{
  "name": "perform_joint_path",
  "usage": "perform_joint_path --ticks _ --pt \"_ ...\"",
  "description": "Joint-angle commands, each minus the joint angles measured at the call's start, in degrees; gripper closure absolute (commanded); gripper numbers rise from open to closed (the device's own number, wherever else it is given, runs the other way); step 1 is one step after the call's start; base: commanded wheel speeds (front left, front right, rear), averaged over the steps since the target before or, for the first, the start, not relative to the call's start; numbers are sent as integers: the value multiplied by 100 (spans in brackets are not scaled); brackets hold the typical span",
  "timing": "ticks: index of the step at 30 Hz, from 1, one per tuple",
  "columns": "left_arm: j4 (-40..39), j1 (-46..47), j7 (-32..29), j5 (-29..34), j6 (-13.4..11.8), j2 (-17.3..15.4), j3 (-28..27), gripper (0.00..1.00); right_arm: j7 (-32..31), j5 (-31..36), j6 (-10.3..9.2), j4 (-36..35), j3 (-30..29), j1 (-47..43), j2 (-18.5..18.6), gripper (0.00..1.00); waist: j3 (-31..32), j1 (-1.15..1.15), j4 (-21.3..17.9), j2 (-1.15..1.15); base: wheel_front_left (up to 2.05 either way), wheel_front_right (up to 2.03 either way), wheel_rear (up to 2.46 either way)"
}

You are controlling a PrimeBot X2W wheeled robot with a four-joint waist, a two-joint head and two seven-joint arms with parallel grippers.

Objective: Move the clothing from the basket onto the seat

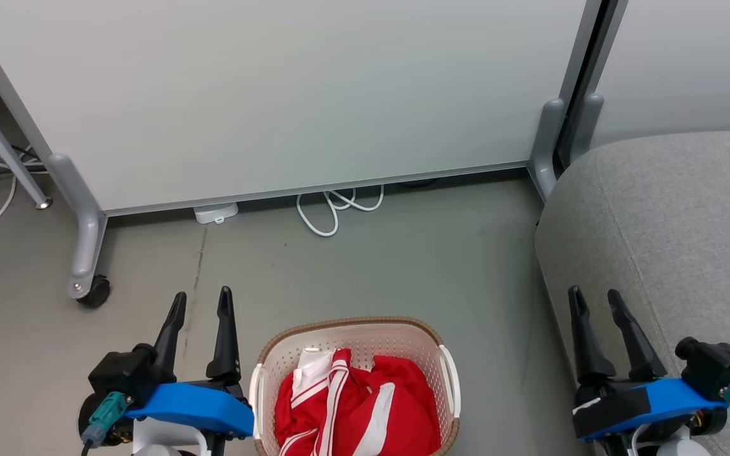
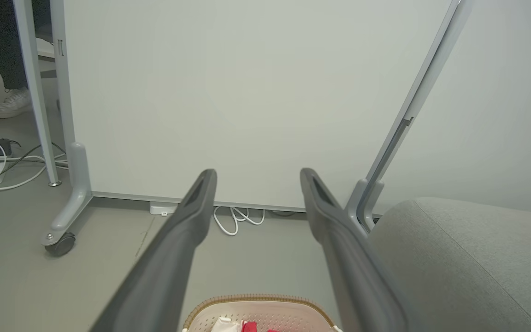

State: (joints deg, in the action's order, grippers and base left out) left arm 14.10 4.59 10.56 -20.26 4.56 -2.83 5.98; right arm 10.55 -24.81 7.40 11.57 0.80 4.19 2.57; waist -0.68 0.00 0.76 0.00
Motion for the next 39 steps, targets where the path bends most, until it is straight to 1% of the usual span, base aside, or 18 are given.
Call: perform_joint_path --ticks 1,11,26,39 --pt "-16 98 54 161 26 -24 18 0 56 153 12 -68 23 -10 39 0 1 0 -2 0 0 0 0" --pt "60 90 184 665 86 -21 108 0 181 648 12 -57 61 -32 42 0 3 0 6 0 0 0 0" --pt "202 78 347 1340 110 -16 206 0 345 1353 13 29 106 -63 44 0 14 0 15 0 0 0 0" --pt "302 66 473 1853 122 -14 279 0 473 1839 10 122 123 -71 46 0 17 0 28 0 0 0 0"
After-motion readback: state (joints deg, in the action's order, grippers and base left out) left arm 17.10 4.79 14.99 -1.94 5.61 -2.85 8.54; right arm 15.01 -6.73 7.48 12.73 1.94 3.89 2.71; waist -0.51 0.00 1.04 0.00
